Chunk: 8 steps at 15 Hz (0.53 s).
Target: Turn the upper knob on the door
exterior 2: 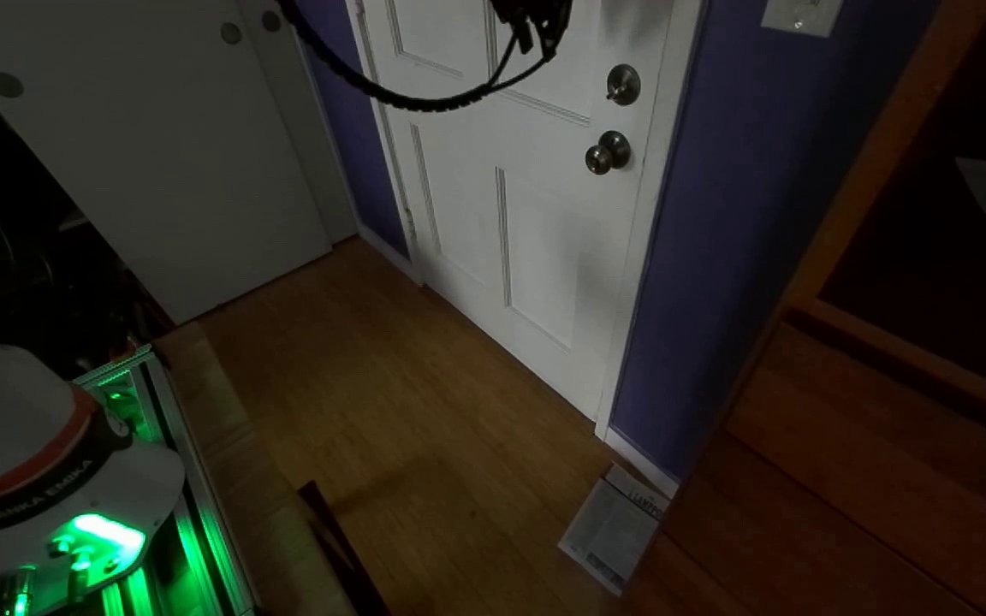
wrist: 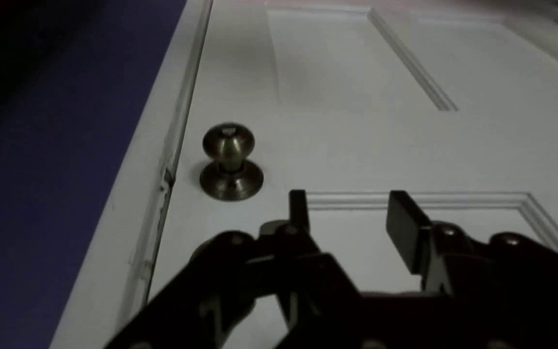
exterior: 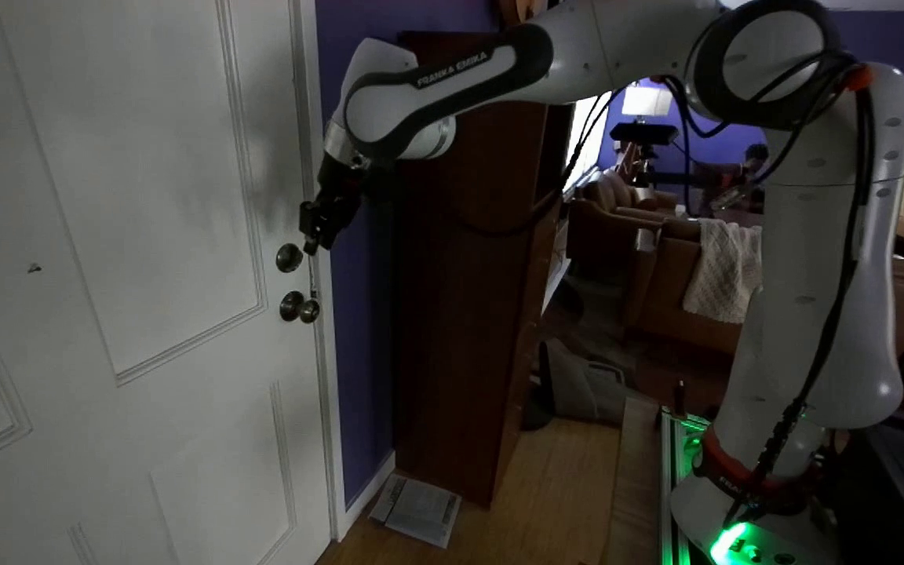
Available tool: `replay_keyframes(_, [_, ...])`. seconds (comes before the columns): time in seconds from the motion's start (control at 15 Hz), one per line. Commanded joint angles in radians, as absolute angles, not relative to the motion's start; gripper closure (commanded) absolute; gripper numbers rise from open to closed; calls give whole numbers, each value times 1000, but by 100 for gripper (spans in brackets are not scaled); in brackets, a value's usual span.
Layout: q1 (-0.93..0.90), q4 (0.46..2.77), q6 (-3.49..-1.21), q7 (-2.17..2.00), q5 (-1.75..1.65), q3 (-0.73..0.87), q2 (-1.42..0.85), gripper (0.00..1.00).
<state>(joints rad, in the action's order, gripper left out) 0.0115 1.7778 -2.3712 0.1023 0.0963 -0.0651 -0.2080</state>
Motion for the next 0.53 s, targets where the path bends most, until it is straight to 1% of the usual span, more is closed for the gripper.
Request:
replay_keyframes(0.0, [14,1960,-2181,102,91,-43,-4,22])
replay_keyframes(0.07, [15,1991,-2125,101,82,-34,41,13])
replay_keyframes(0.2, [16,2066,-2073,70,49,-16,134,0])
replay_keyframes(0.47, [29,2188,-2038,90,20,14,289,0])
